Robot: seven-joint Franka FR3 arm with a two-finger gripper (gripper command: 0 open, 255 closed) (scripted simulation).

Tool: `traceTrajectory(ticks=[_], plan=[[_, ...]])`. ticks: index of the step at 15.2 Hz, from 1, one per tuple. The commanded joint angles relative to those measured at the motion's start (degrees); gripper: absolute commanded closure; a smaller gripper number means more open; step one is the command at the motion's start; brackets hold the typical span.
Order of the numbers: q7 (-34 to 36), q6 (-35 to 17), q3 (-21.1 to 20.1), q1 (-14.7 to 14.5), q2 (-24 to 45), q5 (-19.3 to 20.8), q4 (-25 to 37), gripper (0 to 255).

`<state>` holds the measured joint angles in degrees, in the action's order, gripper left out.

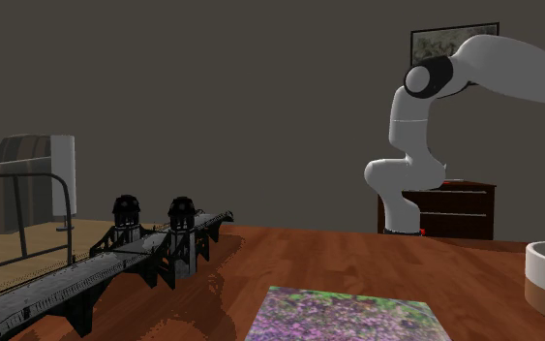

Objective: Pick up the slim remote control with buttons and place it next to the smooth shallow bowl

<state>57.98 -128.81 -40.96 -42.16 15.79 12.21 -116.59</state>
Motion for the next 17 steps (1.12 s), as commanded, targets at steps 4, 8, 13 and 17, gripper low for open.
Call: traceTrajectory(ticks=[4, 8, 13, 17], plan=[[0.23, -0.42, 0.11, -0.14, 0.29, 0.29, -0.17, 255], [0.22, -0.42, 0.11, -0.13, 0.28, 0.28, -0.17, 0], [0.22, -0.42, 0.1, -0.13, 0.28, 0.28, -0.17, 0], [-2.54, 5.67, -1.51, 1.44, -4.24, -3.86, 2.59, 0]])
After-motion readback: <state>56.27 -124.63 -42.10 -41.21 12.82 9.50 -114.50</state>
